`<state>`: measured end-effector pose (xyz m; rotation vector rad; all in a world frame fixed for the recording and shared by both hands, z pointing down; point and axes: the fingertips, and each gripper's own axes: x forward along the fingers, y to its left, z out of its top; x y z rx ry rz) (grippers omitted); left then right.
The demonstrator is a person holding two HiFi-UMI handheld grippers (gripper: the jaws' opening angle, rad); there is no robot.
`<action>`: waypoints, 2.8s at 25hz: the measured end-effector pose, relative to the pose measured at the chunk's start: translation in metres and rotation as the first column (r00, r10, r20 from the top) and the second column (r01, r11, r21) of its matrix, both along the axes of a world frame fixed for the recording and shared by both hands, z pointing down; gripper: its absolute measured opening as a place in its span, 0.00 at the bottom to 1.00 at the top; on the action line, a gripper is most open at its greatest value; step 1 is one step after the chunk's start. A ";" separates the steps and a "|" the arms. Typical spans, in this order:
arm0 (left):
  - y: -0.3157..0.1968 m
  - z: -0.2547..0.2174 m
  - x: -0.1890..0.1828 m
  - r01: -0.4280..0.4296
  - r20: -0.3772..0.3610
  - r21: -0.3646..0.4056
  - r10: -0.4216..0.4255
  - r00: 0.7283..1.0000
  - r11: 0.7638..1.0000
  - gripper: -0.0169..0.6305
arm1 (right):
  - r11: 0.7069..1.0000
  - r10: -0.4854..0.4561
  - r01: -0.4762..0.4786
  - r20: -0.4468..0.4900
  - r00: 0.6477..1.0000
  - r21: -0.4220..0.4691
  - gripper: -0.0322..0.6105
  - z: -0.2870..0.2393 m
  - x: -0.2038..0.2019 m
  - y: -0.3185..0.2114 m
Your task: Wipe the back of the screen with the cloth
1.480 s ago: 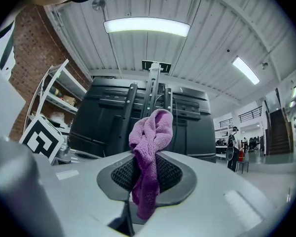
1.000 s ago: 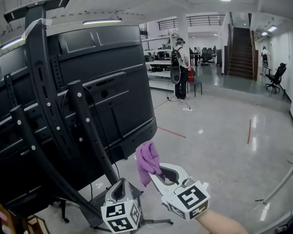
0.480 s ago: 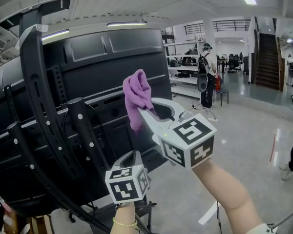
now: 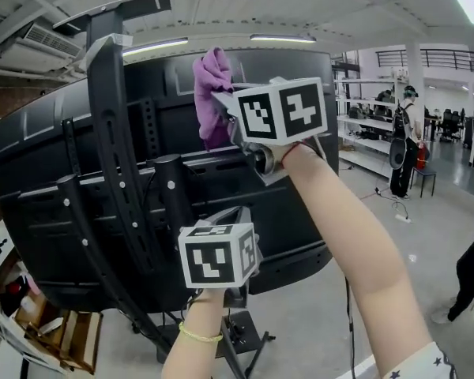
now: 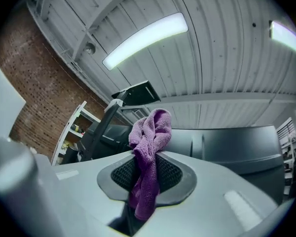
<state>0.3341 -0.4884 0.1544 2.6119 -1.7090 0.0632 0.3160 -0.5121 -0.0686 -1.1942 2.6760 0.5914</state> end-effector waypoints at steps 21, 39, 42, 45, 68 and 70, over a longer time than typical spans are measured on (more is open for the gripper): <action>-0.031 0.020 0.032 0.062 0.011 0.031 -0.062 0.998 0.998 0.04 | 0.884 0.459 -0.450 0.055 0.887 -0.127 0.15 0.038 0.234 -0.142; -0.001 0.132 -0.001 0.124 -0.015 0.057 -0.123 0.992 0.991 0.04 | 0.936 0.301 -0.306 -0.055 0.952 -0.175 0.15 0.277 0.199 -0.053; 0.009 0.170 -0.003 0.132 0.006 0.038 -0.133 0.991 0.990 0.04 | 0.941 0.221 -0.239 -0.097 0.970 -0.240 0.15 0.352 0.142 -0.027; 0.014 0.196 -0.010 0.154 0.021 0.003 -0.154 0.988 0.988 0.04 | 0.957 0.123 -0.157 -0.151 0.981 -0.242 0.15 0.391 0.081 -0.016; -0.031 0.222 0.033 0.119 0.013 -0.049 -0.118 0.993 0.992 0.04 | 0.810 0.506 -0.500 -0.066 0.860 -0.307 0.15 0.372 0.273 -0.127; -0.032 0.222 0.036 0.115 0.005 -0.053 -0.115 0.993 0.992 0.04 | 0.789 0.535 -0.527 -0.070 0.842 -0.314 0.15 0.375 0.290 -0.132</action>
